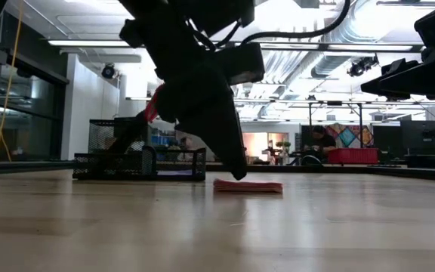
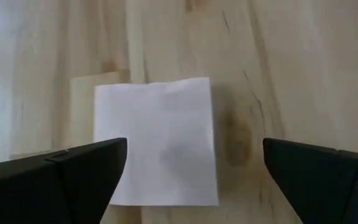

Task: Pick and place office supplies into organizer
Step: Put the pink sticky note into the desk organizer

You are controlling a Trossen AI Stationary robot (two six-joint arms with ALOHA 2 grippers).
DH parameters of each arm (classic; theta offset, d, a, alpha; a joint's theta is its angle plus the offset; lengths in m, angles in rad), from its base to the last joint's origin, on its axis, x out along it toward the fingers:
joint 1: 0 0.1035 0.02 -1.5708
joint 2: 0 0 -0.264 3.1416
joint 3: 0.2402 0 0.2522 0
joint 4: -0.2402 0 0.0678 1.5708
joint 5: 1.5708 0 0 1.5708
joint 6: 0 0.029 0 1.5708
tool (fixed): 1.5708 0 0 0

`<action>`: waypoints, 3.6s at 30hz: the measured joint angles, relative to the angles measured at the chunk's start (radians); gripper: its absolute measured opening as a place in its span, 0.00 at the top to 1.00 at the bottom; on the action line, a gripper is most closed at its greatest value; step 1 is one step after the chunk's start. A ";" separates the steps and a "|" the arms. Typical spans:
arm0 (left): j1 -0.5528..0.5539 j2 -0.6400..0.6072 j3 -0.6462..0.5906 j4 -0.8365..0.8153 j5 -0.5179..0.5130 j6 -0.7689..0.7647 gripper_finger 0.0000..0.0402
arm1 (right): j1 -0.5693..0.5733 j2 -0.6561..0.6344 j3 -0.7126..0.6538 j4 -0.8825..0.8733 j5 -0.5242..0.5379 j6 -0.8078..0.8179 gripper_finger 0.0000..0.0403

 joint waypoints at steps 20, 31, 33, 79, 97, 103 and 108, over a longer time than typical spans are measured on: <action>-0.014 0.000 -0.004 -0.006 -0.004 0.075 0.12 | 0.000 0.000 0.000 0.000 0.000 0.000 0.58; -0.011 0.000 -0.004 0.038 0.148 0.045 0.02 | 0.000 0.000 0.000 0.000 0.000 0.000 0.58; -0.011 0.000 -0.004 0.035 0.201 0.026 0.01 | 0.000 0.000 0.000 0.000 0.000 0.000 0.58; 0.049 0.027 -0.004 0.085 0.034 0.046 0.02 | 0.000 0.000 0.000 -0.001 0.000 0.000 0.58; 0.055 0.037 -0.004 0.055 0.030 0.026 0.02 | 0.000 0.000 0.000 -0.001 0.000 0.000 0.58; 0.055 0.038 -0.004 0.053 0.027 0.026 0.02 | 0.000 0.000 0.000 -0.001 0.000 0.000 0.58; 0.055 0.038 -0.004 0.048 0.028 0.026 0.02 | 0.000 0.000 0.000 -0.001 0.000 0.000 0.58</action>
